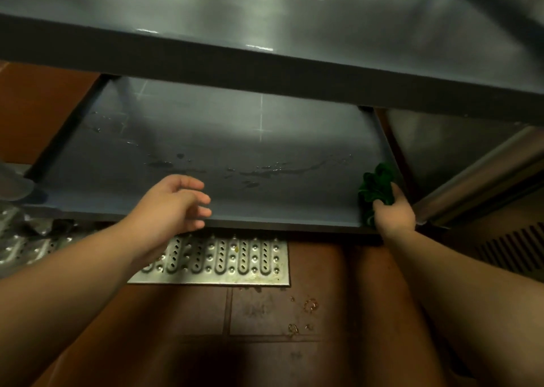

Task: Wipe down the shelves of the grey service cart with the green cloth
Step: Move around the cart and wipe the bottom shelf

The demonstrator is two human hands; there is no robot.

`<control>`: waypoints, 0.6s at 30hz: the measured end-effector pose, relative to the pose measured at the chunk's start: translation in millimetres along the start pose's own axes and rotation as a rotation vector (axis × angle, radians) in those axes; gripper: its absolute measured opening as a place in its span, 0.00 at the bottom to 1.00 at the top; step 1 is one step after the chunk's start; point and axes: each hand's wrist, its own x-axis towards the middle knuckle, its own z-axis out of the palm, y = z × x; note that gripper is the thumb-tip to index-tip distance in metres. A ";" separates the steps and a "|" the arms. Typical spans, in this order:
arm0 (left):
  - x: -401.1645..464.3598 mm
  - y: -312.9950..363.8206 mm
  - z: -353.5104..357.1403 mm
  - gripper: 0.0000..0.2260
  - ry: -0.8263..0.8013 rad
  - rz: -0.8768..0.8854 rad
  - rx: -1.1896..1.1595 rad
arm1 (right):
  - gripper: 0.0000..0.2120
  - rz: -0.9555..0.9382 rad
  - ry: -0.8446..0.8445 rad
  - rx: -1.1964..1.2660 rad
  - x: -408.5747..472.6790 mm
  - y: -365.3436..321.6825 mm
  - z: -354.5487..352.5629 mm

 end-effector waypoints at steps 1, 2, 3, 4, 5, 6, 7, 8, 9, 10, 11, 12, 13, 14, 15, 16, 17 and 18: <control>1.6 -2.3 -2.3 0.11 -0.009 -0.016 0.003 | 0.26 0.014 -0.001 0.014 0.3 -1.8 -0.3; 3.7 -4.0 -5.0 0.11 -0.024 -0.022 0.009 | 0.24 0.028 0.003 0.021 0.1 -4.8 1.2; 6.4 -5.7 -9.0 0.10 -0.039 -0.021 0.013 | 0.23 0.032 0.007 0.017 -0.9 -8.0 5.1; 9.3 -6.7 -13.6 0.10 -0.048 -0.016 0.011 | 0.23 0.024 0.010 0.005 -3.5 -11.0 11.2; 12.8 -7.0 -19.3 0.09 -0.046 -0.012 0.008 | 0.22 0.003 0.012 -0.006 -8.7 -14.0 19.6; 15.6 -6.5 -25.7 0.09 -0.037 -0.005 0.003 | 0.22 -0.025 0.004 -0.015 -16.9 -18.0 29.5; 18.2 -6.0 -33.3 0.10 -0.027 0.002 -0.004 | 0.22 -0.053 -0.012 -0.020 -26.0 -23.0 40.9; 19.7 -5.1 -41.3 0.10 -0.017 0.006 -0.017 | 0.22 -0.077 -0.032 -0.019 -35.9 -29.6 52.7; 20.2 -4.0 -50.6 0.10 -0.008 0.007 -0.033 | 0.22 -0.090 -0.048 -0.009 -44.5 -37.4 64.7; 20.1 -2.0 -59.9 0.10 0.000 0.006 -0.049 | 0.22 -0.089 -0.059 0.009 -52.1 -46.1 76.7; 19.9 0.1 -70.0 0.10 0.008 0.005 -0.062 | 0.21 -0.079 -0.064 0.033 -59.3 -55.7 88.3; 19.4 1.8 -80.2 0.09 0.016 0.004 -0.070 | 0.21 -0.069 -0.072 0.049 -66.9 -65.1 99.2; 19.4 2.6 -90.2 0.09 0.023 0.003 -0.076 | 0.21 -0.068 -0.086 0.056 -74.7 -74.0 110.9; 19.3 2.5 -99.8 0.09 0.031 -0.001 -0.085 | 0.22 -0.075 -0.109 0.052 -84.3 -83.0 121.9; 19.3 1.7 -108.6 0.09 0.037 -0.009 -0.095 | 0.22 -0.084 -0.131 0.051 -95.4 -91.8 133.2; 19.5 0.8 -116.4 0.09 0.040 -0.019 -0.104 | 0.22 -0.092 -0.152 0.060 -107.6 -101.5 143.8; 19.3 -0.3 -123.2 0.09 0.037 -0.033 -0.109 | 0.22 -0.097 -0.170 0.075 -119.6 -110.1 154.6; 19.0 -1.4 -129.3 0.10 0.029 -0.047 -0.106 | 0.23 -0.098 -0.182 0.084 -131.3 -118.6 165.2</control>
